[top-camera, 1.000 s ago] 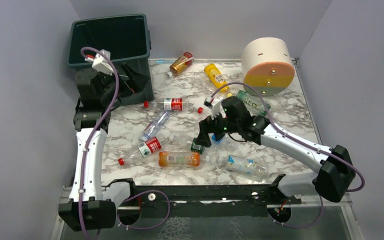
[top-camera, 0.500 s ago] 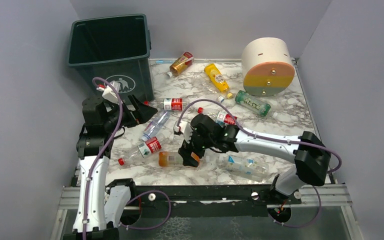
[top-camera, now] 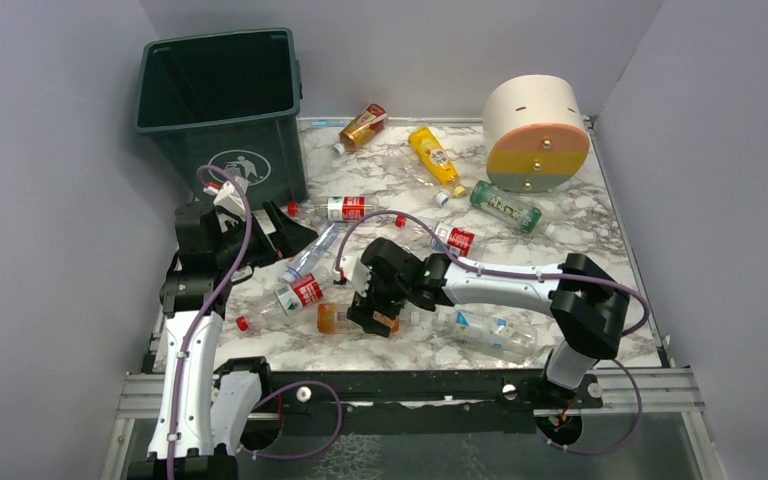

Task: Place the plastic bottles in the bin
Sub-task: Pick up the plastic bottle at the center of the board.

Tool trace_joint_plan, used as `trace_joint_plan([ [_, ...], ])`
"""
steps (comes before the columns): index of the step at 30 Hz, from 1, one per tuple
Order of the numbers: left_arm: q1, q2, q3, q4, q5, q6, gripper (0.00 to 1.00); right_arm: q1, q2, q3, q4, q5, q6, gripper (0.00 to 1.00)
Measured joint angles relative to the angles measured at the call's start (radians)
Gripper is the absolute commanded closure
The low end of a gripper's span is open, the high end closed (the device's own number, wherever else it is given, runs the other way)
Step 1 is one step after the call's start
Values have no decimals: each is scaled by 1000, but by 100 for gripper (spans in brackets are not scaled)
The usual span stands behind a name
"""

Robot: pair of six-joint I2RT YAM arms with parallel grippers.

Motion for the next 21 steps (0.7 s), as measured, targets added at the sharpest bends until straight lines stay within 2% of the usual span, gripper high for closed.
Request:
trace_joint_plan([
  [10,0,-1,-32,6,0,0,1,29,88,10,-3,29,-24,13],
  [16,0,-1,-32,8,0,0,1,33,113,10,-3,51,-27,28],
  [21,0,0,-32,8,0,0,1,33,115,11,-3,62,-26,46],
])
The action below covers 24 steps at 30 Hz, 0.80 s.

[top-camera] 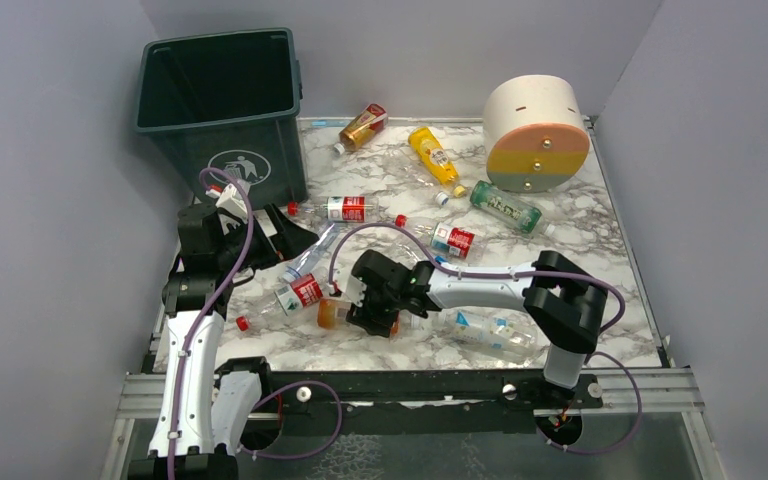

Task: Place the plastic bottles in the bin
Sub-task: Pick up the plastic bottle at the center of the board.

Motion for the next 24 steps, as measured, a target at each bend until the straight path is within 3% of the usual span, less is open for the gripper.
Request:
trace_joint_plan([
  [4,0,1,0,1,0,0,1,0,-3,13,-14,1,1,54],
  [24,0,2,0,55,7,-16,1,0,-215,104,-42,1,64,52],
])
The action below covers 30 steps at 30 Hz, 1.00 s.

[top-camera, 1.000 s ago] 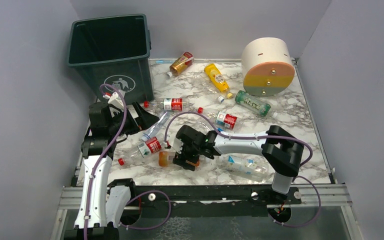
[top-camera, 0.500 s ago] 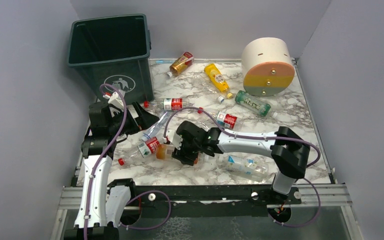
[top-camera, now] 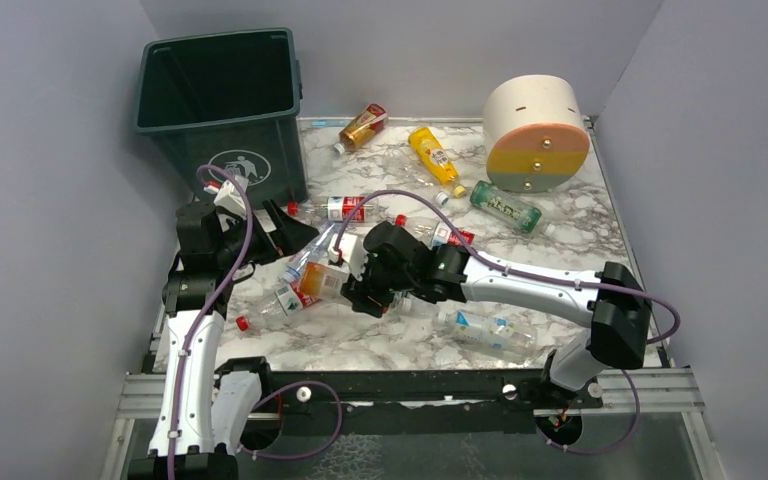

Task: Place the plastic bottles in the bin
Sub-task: Pick up the plastic bottle at the center of the board.

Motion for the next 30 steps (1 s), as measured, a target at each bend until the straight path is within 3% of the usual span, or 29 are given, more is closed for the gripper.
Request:
trace_joint_plan([
  [10,0,0,0,49,61,-30,1,-25,-38,36,-12,-4,76,52],
  [22,-14,0,-37,145,141,-86,1,-236,-142,33,-10,-114,205,52],
  [30,-245,58,-84,315,69,-182,1,-342,-168,26,4,-217,286,52],
])
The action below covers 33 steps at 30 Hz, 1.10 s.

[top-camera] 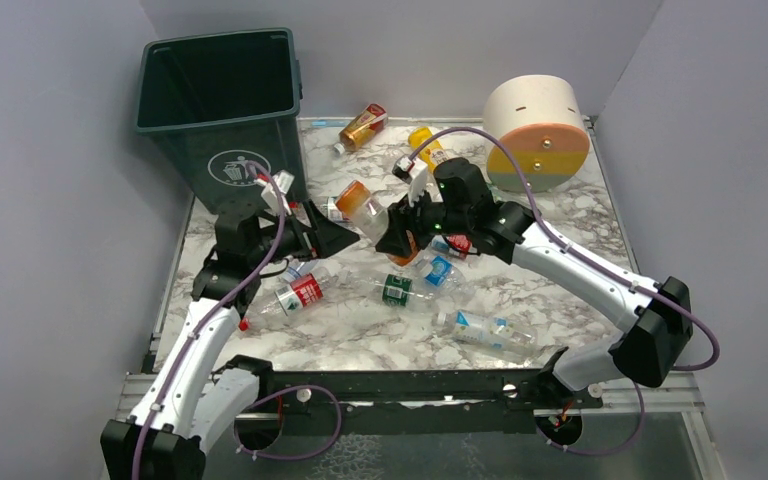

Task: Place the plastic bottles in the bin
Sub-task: Pick up the plastic bottle at the center of the board.

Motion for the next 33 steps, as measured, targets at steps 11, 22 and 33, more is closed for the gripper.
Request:
trace_joint_plan([
  [11,-233,45,-84,264,-272,-136,1,-13,2,0,31,-74,84,52],
  [22,-324,61,-127,342,-452,-198,3,-37,-18,-84,110,-72,131,52],
  [33,-376,25,-146,417,-551,-215,6,-29,-40,-98,117,-72,132,52],
])
